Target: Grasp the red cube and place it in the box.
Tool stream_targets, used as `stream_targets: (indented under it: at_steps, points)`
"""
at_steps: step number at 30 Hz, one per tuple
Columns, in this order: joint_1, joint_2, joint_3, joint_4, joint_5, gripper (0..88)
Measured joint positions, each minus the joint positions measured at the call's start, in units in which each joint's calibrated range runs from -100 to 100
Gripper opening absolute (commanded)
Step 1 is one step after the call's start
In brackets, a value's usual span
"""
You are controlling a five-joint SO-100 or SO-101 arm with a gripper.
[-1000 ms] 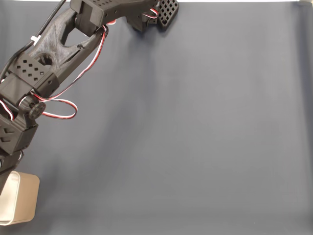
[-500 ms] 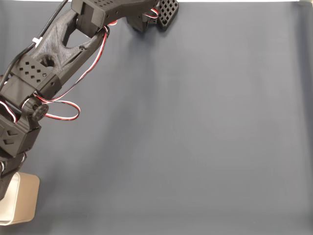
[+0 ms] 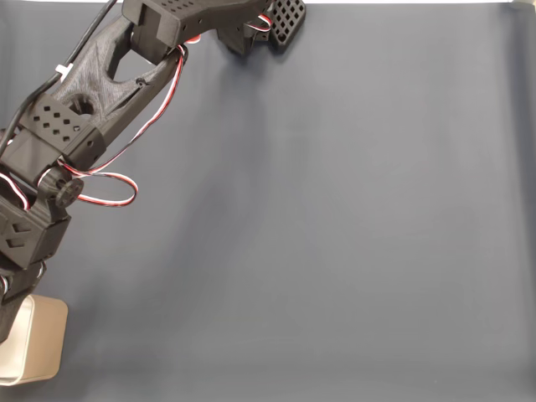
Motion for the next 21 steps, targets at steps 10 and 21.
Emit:
stream_targets:
  at_steps: [10, 21]
  points:
    - [0.0, 0.0, 0.0, -0.32, 0.0, 40.9]
    - [0.0, 0.0, 0.0, -0.95, 0.0, 42.8]
